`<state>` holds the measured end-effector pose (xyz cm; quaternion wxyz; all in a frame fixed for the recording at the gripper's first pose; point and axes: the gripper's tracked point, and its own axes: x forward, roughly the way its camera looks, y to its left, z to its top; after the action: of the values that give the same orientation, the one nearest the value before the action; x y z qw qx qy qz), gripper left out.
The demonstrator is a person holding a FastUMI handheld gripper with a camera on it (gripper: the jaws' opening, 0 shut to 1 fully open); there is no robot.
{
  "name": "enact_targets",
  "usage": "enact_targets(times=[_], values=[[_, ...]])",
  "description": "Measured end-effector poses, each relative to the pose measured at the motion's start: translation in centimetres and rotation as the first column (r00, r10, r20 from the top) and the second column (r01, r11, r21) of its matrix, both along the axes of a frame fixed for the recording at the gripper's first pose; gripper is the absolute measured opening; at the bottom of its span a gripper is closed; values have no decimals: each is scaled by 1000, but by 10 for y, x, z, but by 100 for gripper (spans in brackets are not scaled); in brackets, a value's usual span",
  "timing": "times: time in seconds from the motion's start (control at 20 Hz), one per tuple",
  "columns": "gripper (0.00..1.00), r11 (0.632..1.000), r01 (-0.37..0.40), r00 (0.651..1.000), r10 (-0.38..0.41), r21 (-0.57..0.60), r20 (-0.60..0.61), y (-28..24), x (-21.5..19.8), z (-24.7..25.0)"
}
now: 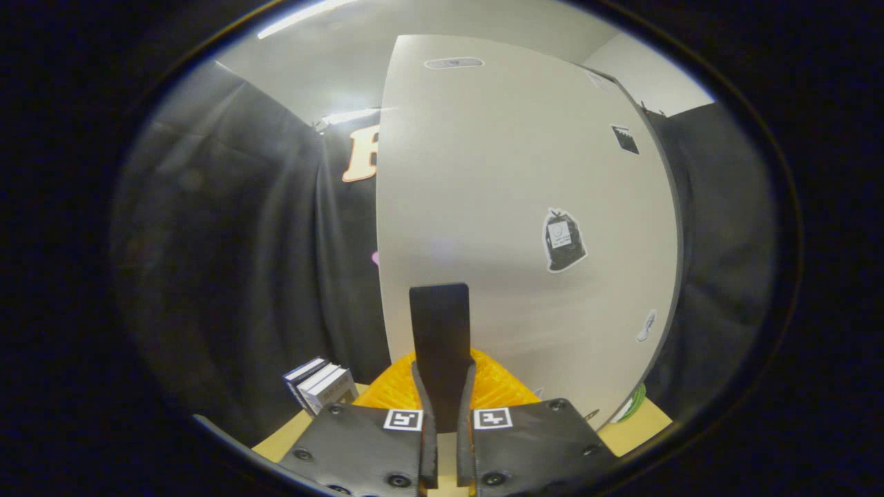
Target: Open the shoe cabinet door, grab the shoes and put them into the shoe cabinet, then close the shoe cabinet door.
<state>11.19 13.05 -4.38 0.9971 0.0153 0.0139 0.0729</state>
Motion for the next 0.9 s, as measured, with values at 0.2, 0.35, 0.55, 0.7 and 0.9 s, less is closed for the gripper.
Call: enact_targets(times=[0.2,0.35,0.55,0.7,0.9], values=[[12,997,-72,997,72,5,-6,-9,-34,7],[12,992,-127,992,127,-1,-22,-23,-46,8],[12,981,-194,980,194,-6,-38,-39,-49,8],[12,976,-217,975,216,-13,-42,-53,-57,8],[12,981,-195,980,195,-13,-48,-84,-79,11]])
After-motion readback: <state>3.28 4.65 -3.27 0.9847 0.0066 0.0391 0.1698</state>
